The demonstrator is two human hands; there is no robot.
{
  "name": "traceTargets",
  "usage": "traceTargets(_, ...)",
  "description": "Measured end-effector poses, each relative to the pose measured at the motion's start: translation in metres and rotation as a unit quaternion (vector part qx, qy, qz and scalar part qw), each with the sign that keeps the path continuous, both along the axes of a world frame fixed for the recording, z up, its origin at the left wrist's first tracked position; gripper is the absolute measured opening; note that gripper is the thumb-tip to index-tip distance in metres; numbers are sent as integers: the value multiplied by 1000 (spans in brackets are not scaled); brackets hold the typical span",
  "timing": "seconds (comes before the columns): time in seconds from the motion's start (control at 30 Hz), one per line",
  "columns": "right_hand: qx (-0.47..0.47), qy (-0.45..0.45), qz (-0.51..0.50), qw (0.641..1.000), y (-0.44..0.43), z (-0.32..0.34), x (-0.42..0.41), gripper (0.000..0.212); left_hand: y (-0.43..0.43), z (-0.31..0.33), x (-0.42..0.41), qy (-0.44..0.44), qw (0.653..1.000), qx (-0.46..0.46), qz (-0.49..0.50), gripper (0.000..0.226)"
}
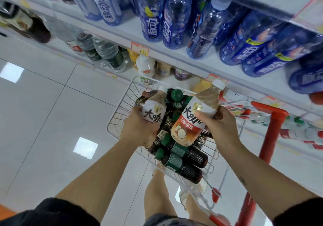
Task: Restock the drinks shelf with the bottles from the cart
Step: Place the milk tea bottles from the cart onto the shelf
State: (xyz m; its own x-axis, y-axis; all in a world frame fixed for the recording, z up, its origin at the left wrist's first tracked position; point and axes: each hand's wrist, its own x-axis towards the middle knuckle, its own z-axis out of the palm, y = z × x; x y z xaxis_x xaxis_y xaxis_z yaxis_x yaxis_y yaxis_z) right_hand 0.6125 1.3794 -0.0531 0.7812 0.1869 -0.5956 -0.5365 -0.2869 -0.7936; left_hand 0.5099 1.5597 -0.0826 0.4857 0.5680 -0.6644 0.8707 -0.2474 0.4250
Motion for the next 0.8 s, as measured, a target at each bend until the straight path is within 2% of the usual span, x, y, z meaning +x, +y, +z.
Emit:
traceTargets(0.13,37,-22,-11,999,-24,54,8,33,-30,70,13,-133,982,-121,49,73)
traceTargets(0.23,56,-59,-23,996,-54,101,14,35,-57,125,22,-223,960,-162,38,79)
traceTargets(0.43,92,-145,-34,985,-128,204,22,38,-127,231,40,-346,925,-147,-49,64)
traceTargets(0.57,129,-194,-42,972,-175,273,28,40,-175,288,57,-408,899,-133,-89,72)
traceTargets(0.8,169,-262,-77,947,-221,368,36,28,-216,377,85,-491,848,-146,-135,61)
